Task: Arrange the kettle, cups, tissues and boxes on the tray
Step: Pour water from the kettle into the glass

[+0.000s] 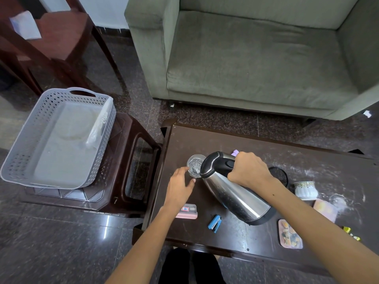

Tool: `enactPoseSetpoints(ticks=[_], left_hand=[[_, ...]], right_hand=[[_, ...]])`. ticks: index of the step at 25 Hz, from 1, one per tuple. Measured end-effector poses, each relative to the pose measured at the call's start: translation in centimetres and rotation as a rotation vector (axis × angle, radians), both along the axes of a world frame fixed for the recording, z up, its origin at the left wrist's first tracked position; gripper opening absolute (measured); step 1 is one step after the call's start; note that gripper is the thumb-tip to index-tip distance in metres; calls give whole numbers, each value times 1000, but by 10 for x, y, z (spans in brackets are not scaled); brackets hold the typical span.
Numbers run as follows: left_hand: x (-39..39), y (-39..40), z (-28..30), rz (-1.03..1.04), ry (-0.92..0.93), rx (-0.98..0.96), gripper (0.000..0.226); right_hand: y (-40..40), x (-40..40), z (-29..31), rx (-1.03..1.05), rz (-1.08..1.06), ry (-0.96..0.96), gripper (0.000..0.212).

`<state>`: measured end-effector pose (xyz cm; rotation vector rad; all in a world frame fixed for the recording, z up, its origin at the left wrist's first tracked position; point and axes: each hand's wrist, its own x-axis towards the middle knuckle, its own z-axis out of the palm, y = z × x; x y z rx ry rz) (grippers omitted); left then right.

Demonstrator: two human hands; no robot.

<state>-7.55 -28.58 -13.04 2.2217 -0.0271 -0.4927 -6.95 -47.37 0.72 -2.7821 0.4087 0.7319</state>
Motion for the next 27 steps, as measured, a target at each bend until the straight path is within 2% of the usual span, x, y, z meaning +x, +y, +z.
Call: enactPoseSetpoints(ticks=[7,11,15,20,24,27], left_hand=[[-3,-1,4,-8,3,-13,42],[-7,0,6,-13,-14,-10,41],[-13,0,18,-32,1,-58,43],[-26,-6,67,-214,153,-212,75],[-41,-9,123,-235,123,-289,92],[-46,2,155,-185,64,-301,101]], right_hand=[[-14,-21,-13,9,-52,-101,21],[-31,-38,-28,129,-129,-189,29],[-46,-60,-28,238,-110,-302,32],[-51,-94,4,369,-147,-488,40],[-47,-118,30,529,-344,-572,31],[-37,-123,51,644,-407,-615,31]])
